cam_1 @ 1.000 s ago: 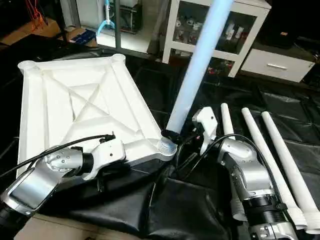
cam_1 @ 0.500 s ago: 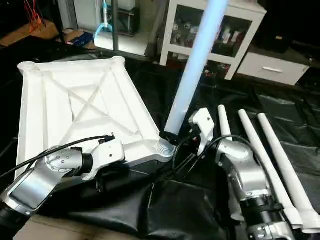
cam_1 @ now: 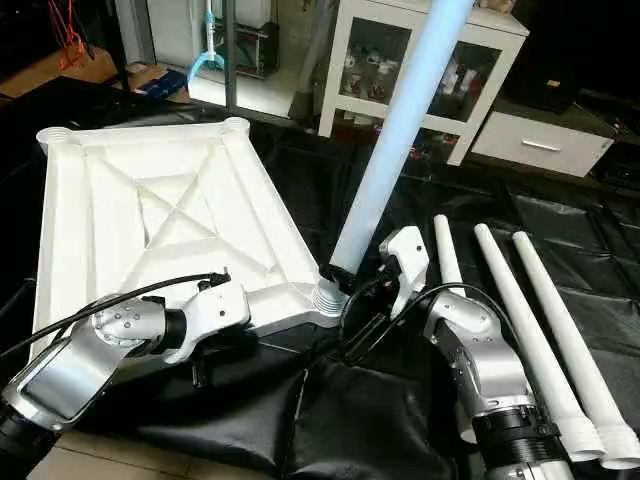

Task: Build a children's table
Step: Insert table leg to table base

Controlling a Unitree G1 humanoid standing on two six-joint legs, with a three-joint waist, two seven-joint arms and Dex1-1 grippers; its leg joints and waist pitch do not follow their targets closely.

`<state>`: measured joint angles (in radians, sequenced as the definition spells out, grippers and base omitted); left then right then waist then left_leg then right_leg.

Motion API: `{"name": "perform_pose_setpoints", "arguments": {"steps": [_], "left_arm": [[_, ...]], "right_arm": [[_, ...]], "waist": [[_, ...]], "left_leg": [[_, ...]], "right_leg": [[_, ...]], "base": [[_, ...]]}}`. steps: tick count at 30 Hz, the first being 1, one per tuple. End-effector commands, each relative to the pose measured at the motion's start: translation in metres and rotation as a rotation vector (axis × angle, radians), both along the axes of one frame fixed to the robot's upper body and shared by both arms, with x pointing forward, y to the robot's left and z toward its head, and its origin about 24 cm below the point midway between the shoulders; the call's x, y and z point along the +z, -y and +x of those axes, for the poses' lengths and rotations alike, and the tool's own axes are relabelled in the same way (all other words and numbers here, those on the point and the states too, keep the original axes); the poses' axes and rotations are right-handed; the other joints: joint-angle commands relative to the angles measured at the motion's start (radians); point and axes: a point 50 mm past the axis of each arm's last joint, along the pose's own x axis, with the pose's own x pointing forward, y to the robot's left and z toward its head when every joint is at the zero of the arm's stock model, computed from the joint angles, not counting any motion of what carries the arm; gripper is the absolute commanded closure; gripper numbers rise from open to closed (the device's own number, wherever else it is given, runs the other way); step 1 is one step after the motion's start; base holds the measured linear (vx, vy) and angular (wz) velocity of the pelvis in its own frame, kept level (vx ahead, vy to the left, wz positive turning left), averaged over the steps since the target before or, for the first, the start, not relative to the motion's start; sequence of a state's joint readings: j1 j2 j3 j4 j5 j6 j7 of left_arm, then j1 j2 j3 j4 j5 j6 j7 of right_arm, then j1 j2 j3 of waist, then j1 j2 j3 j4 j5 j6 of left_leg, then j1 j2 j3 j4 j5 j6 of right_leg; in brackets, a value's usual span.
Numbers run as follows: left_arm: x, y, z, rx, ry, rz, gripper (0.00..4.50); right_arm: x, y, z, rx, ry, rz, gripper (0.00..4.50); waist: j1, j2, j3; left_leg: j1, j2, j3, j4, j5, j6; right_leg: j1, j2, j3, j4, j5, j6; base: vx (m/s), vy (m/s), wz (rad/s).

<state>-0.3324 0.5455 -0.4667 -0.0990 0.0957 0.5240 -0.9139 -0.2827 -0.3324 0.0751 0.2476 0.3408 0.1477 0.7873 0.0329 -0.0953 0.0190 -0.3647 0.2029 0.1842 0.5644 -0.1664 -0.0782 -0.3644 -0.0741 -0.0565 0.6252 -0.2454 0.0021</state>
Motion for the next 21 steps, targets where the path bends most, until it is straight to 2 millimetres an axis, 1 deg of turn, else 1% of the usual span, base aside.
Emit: {"name": "perform_pose_setpoints", "arguments": {"steps": [1, 5, 6, 7, 8, 9, 11, 12, 13, 14, 15, 16, 17, 18, 19, 20, 21], "left_arm": [[-0.002, 0.011, -0.007, -0.072, -0.033, -0.04, 4.5], [-0.001, 0.01, -0.003, -0.02, -0.038, -0.056, 4.5], [0.0, 0.01, -0.001, -0.001, -0.034, -0.056, 4.5], [0.001, 0.01, 0.002, 0.018, -0.027, -0.057, 4.5], [0.002, 0.01, 0.004, 0.036, -0.02, -0.06, 4.5], [0.004, 0.011, 0.007, 0.054, -0.01, -0.062, 4.5], [0.007, 0.015, 0.014, 0.098, 0.016, -0.072, 4.5], [0.008, 0.016, 0.017, 0.113, 0.024, -0.076, 4.5], [0.011, 0.019, 0.023, 0.17, 0.052, -0.071, 4.5], [0.011, 0.019, 0.024, 0.183, 0.058, -0.07, 4.5], [0.012, 0.021, 0.03, 0.245, 0.075, -0.071, 4.5], [0.014, 0.023, 0.038, 0.326, 0.101, -0.069, 4.5], [0.015, 0.025, 0.042, 0.366, 0.113, -0.069, 4.5], [0.018, 0.028, 0.047, 0.42, 0.129, -0.074, 4.5], [0.018, 0.028, 0.047, 0.42, 0.129, -0.074, 4.5], [0.02, 0.033, 0.052, 0.454, 0.151, -0.079, 4.5], [0.022, 0.036, 0.053, 0.458, 0.156, -0.086, 4.5]], "right_arm": [[-0.038, 0.026, -0.007, -0.183, -0.164, -0.119, 2.66], [-0.042, 0.027, -0.005, -0.261, -0.159, -0.144, 2.66], [-0.043, 0.028, -0.003, -0.307, -0.156, -0.154, 2.66], [-0.044, 0.03, 0.0, -0.355, -0.154, -0.163, 2.66], [-0.045, 0.031, 0.002, -0.409, -0.155, -0.167, 2.66], [-0.046, 0.032, 0.005, -0.47, -0.16, -0.172, 2.66], [-0.048, 0.033, 0.01, -0.578, -0.165, -0.181, 2.66], [-0.049, 0.033, 0.012, -0.608, -0.164, -0.186, 2.66], [-0.051, 0.031, 0.015, -0.702, -0.172, -0.197, 2.66], [-0.051, 0.031, 0.016, -0.72, -0.173, -0.2, 2.66], [-0.054, 0.03, 0.017, -0.793, -0.185, -0.21, 2.66], [-0.057, 0.03, 0.019, -0.892, -0.205, -0.216, 2.66], [-0.058, 0.029, 0.02, -0.943, -0.213, -0.219, 2.66], [-0.058, 0.027, 0.021, -1.019, -0.214, -0.221, 2.66], [-0.058, 0.027, 0.021, -1.019, -0.214, -0.221, 2.66], [-0.055, 0.026, 0.025, -1.091, -0.171, -0.265, 2.66], [-0.054, 0.023, 0.027, -1.109, -0.159, -0.273, 2.66]], "waist": [[-0.005, 0.017, -0.024], [-0.008, 0.017, -0.021], [-0.009, 0.017, -0.02], [-0.01, 0.015, -0.021], [-0.013, 0.017, -0.02], [-0.014, 0.017, -0.02], [-0.017, 0.016, -0.02], [-0.02, 0.017, -0.022], [-0.024, 0.019, -0.02], [-0.027, 0.018, -0.02], [-0.031, 0.017, -0.021], [-0.031, 0.015, -0.021], [-0.034, 0.017, -0.024], [-0.032, 0.017, -0.029], [-0.03, 0.016, -0.03], [-0.029, 0.017, -0.029], [-0.027, 0.015, -0.032]], "left_leg": [[0.012, 0.038, -0.014, -0.067, -0.291, -0.019], [0.013, 0.037, -0.015, -0.069, -0.324, -0.028], [0.014, 0.037, -0.017, -0.07, -0.343, -0.037], [0.015, 0.037, -0.017, -0.07, -0.348, -0.042], [0.016, 0.036, -0.019, -0.071, -0.363, -0.049], [0.016, 0.036, -0.02, -0.071, -0.378, -0.056], [0.014, 0.034, -0.02, -0.071, -0.385, -0.063], [0.015, 0.034, -0.023, -0.07, -0.392, -0.068], [0.012, 0.034, -0.022, -0.072, -0.389, -0.07], [0.014, 0.033, -0.021, -0.071, -0.391, -0.073], [0.016, 0.032, -0.02, -0.07, -0.389, -0.077], [0.015, 0.032, -0.021, -0.069, -0.393, -0.077], [0.014, 0.033, -0.021, -0.069, -0.383, -0.083], [0.013, 0.033, -0.019, -0.066, -0.333, -0.084], [0.013, 0.032, -0.017, -0.064, -0.323, -0.08], [0.007, 0.03, -0.014, -0.062, -0.296, -0.072], [0.007, 0.028, -0.012, -0.059, -0.266, -0.069]], "right_leg": [[0.008, -0.053, 0.049, -0.092, -0.186, -0.142], [0.005, -0.054, 0.049, -0.097, -0.239, -0.132], [0.001, -0.055, 0.049, -0.1, -0.281, -0.122], [0.0, -0.055, 0.049, -0.101, -0.29, -0.12], [-0.003, -0.055, 0.048, -0.101, -0.307, -0.118], [-0.005, -0.056, 0.049, -0.103, -0.328, -0.112], [-0.005, -0.056, 0.048, -0.105, -0.345, -0.104], [-0.005, -0.057, 0.048, -0.106, -0.351, -0.093], [-0.008, -0.055, 0.049, -0.104, -0.328, -0.09], [-0.011, -0.054, 0.049, -0.104, -0.325, -0.09], [-0.013, -0.054, 0.05, -0.103, -0.315, -0.092], [-0.012, -0.054, 0.049, -0.104, -0.32, -0.09], [-0.01, -0.053, 0.05, -0.099, -0.301, -0.089], [-0.009, -0.051, 0.05, -0.093, -0.215, -0.097], [-0.009, -0.05, 0.05, -0.093, -0.189, -0.099], [-0.006, -0.048, 0.052, -0.09, -0.136, -0.099], [-0.004, -0.048, 0.051, -0.085, -0.092, -0.103]], "base": [[0.0, 0.0, 0.0], [0.0, 0.0, 0.0], [0.0, 0.0, 0.0], [0.0, 0.0, 0.0], [0.0, 0.0, 0.0], [0.0, 0.0, 0.0], [0.0, 0.0, 0.0], [0.0, 0.0, 0.0], [0.0, 0.0, 0.0], [0.0, 0.0, 0.0], [0.0, 0.0, 0.0], [0.0, 0.0, 0.0], [0.0, 0.0, 0.0], [0.0, 0.0, 0.0], [0.0, 0.0, 0.0], [0.0, 0.0, 0.0], [0.0, 0.0, 0.0]]}}
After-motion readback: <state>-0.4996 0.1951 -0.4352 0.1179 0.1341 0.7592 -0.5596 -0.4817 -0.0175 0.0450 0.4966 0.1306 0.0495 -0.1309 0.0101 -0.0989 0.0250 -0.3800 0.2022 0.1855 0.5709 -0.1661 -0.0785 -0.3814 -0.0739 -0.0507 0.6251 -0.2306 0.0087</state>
